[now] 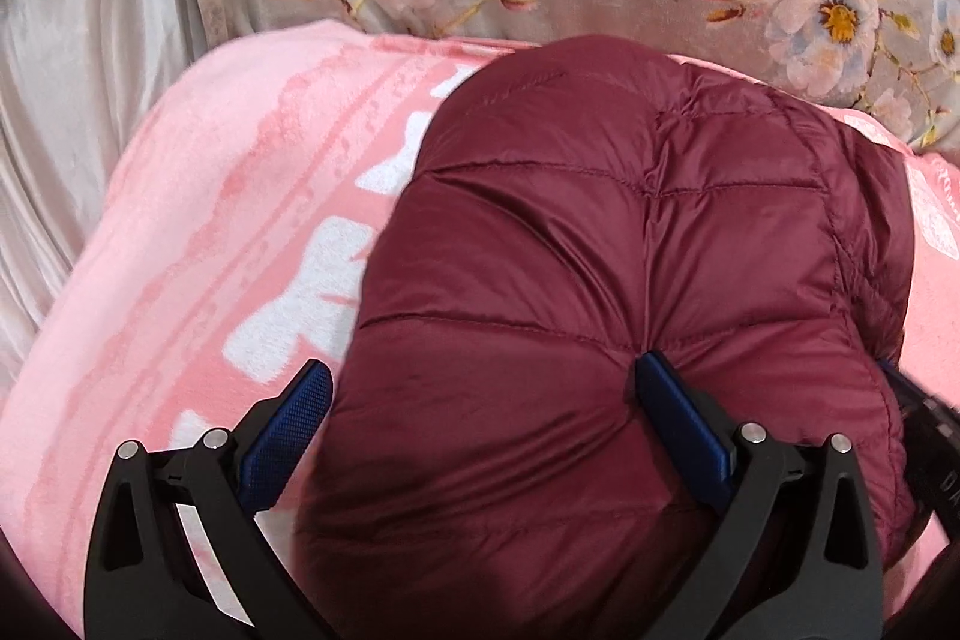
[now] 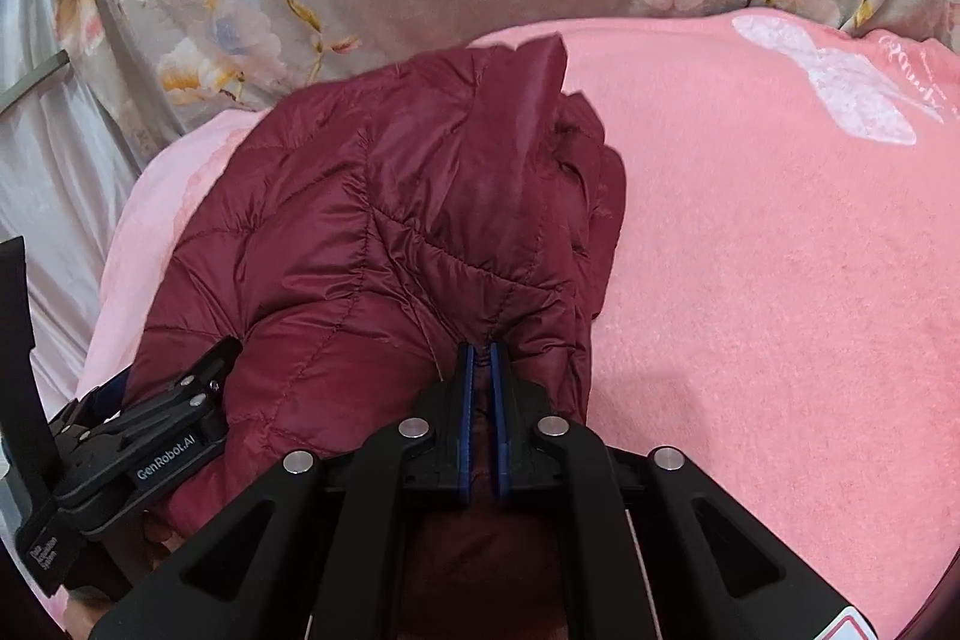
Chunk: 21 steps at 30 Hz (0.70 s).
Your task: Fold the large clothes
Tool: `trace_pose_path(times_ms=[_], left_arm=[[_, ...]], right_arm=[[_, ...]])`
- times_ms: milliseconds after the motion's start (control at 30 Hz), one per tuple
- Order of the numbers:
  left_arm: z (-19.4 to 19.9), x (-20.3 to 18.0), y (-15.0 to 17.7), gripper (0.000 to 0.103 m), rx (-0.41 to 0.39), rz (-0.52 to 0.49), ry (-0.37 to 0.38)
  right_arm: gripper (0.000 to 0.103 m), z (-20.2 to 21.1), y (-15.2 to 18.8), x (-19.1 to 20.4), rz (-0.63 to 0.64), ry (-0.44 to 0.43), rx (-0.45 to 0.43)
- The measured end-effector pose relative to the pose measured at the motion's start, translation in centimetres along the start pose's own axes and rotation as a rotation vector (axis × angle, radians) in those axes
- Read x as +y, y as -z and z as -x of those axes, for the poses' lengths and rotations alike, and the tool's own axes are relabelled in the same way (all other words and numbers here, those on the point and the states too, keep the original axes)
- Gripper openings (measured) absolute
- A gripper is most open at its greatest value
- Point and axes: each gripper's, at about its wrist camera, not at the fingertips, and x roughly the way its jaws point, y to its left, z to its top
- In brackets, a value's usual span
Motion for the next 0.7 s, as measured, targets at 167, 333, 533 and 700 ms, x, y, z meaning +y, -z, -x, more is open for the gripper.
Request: trace_pose_path(times_ms=[167, 333, 533, 700], left_arm=[[4.2, 1.3, 2.1, 0.098, -0.036, 0.013, 0.005], [8.2, 2.1, 5.8, 0.098, -0.025, 0.019, -0.028], [10.3, 1.5, 9.3, 0.098, 0.038, -0.019, -0.058], [11.4, 1.1, 11.0, 0.098, 0.072, -0.015, -0.043]], right_arm=[[0.064, 5.8, 2.8, 2.2, 0.147, 0.089, -0.098], [0.067, 8.7, 7.0, 2.1, 0.188, 0.128, -0.056], [0.071, 11.1, 10.5, 1.4, 0.145, 0.119, -0.016], [0.077, 12.0, 12.1, 1.7, 0.150, 0.135, -0.008]])
